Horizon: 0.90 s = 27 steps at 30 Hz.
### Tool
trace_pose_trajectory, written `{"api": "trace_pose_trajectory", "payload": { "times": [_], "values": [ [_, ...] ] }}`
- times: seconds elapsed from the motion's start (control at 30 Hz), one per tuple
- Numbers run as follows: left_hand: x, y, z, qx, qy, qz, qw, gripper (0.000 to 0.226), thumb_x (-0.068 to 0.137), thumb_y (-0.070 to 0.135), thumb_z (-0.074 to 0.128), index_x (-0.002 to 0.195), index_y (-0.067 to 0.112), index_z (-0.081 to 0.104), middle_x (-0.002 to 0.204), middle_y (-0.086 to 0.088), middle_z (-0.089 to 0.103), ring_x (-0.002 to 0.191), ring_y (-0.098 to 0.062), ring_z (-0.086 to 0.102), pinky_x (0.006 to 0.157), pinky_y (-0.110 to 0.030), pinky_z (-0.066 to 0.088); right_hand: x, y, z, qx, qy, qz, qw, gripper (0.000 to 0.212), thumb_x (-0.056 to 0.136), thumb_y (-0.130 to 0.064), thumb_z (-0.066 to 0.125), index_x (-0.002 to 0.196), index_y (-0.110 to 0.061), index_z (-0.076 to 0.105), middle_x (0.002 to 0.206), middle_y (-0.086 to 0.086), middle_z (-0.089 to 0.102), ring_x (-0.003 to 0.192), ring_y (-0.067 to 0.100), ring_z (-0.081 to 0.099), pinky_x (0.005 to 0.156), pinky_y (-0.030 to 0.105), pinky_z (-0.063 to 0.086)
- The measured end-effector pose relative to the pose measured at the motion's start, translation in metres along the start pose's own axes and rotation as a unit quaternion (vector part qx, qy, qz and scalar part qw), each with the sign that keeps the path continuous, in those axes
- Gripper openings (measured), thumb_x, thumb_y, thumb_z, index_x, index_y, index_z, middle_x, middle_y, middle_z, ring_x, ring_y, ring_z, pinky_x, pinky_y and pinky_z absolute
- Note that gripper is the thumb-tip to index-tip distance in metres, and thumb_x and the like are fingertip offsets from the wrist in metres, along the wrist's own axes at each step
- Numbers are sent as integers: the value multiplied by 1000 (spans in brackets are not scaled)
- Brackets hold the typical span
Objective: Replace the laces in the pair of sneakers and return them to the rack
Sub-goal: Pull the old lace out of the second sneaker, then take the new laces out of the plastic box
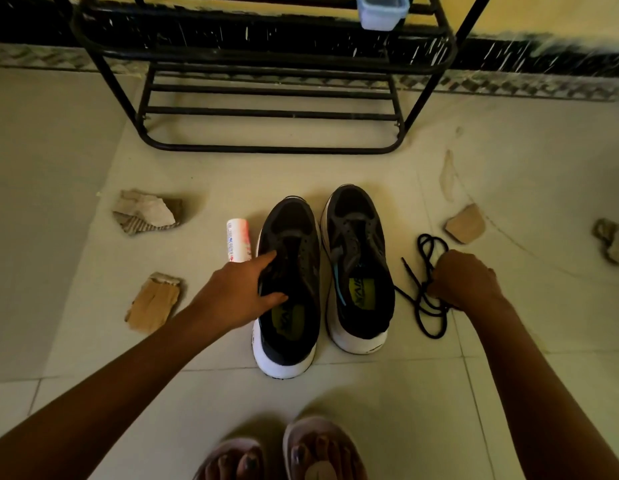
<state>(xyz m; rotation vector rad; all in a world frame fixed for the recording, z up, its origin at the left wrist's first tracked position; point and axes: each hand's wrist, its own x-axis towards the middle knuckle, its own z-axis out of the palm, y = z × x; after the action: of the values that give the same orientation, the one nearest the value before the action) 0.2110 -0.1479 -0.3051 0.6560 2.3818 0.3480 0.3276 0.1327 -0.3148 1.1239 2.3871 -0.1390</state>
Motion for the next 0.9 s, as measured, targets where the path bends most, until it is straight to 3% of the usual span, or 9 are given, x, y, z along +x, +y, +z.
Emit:
{"api": "trace_pose_trajectory", "payload": {
  "times": [0.07, 0.13, 0.23, 0.33, 0.4, 0.5, 0.63, 0.73, 0.9],
  "values": [
    [3, -1, 3, -7, -2, 1, 1000, 77, 85, 46, 60, 149, 31, 19, 143, -8, 44, 125, -29, 48, 99, -34, 41, -2, -6, -3, 79, 61, -50, 994, 16, 84, -16, 63, 91, -3, 59, 94, 12, 61, 95, 32, 60, 78, 34, 46],
    [4, -2, 3, -14, 2, 5, 1000, 75, 86, 45, 60, 148, 31, 20, 141, -8, 45, 124, -28, 48, 97, -33, 42, -5, -14, -4, 209, 84, -124, 966, 25, 89, -28, 63, 100, -6, 67, 96, 10, 66, 92, 25, 63, 74, 28, 43],
    [7, -3, 3, -35, 18, 4, 999, 70, 87, 43, 59, 147, 31, 25, 139, -9, 48, 122, -29, 50, 96, -33, 44, -14, -29, -3, 357, -25, -168, 918, 42, 84, -51, 59, 109, -18, 66, 101, 6, 69, 86, 18, 66, 78, 36, 54],
    [10, -3, 3, -45, 37, 9, 998, 66, 87, 43, 59, 145, 30, 30, 136, -9, 51, 120, -29, 51, 95, -33, 44, -15, -34, 8, 268, -8, -205, 941, 55, 78, -41, 72, 127, -20, 58, 113, 2, 65, 100, 18, 61, 85, 34, 52],
    [12, -3, 2, -56, 41, 9, 998, 67, 87, 42, 60, 145, 29, 31, 135, -9, 51, 120, -28, 51, 95, -33, 44, -15, -36, 10, 235, 25, -216, 947, 54, 79, -24, 72, 130, -20, 56, 118, 4, 64, 95, 19, 63, 83, 31, 49],
    [13, -2, 0, -66, 40, 7, 997, 68, 86, 41, 62, 145, 28, 31, 137, -9, 50, 117, -29, 53, 96, -35, 45, -19, -38, 9, 234, 32, -218, 947, 51, 79, -15, 69, 128, -19, 57, 118, 5, 65, 86, 21, 65, 78, 31, 51],
    [11, -2, 0, -64, 34, 7, 997, 72, 83, 50, 61, 144, 29, 32, 134, -8, 53, 109, -28, 59, 94, -35, 49, -22, -40, 8, 230, 38, -226, 946, 50, 78, -14, 69, 127, -18, 58, 117, 5, 65, 90, 21, 65, 74, 25, 47],
    [8, 0, -6, 0, 42, 3, 999, 71, 82, 59, 54, 143, 30, 33, 132, -7, 54, 114, -27, 55, 89, -32, 45, -21, -41, 6, 220, 37, -229, 948, 57, 78, -19, 73, 132, -17, 53, 125, 8, 59, 103, 23, 61, 82, 28, 47],
    [5, 9, -32, -20, 156, 71, 985, 54, 87, 48, 56, 136, 27, 47, 126, -1, 61, 113, -20, 57, 86, -27, 42, -29, -50, -16, 306, 73, -277, 908, 56, 78, -24, 75, 130, -20, 54, 127, 2, 56, 115, 17, 54, 87, 20, 38]
  ]
}}
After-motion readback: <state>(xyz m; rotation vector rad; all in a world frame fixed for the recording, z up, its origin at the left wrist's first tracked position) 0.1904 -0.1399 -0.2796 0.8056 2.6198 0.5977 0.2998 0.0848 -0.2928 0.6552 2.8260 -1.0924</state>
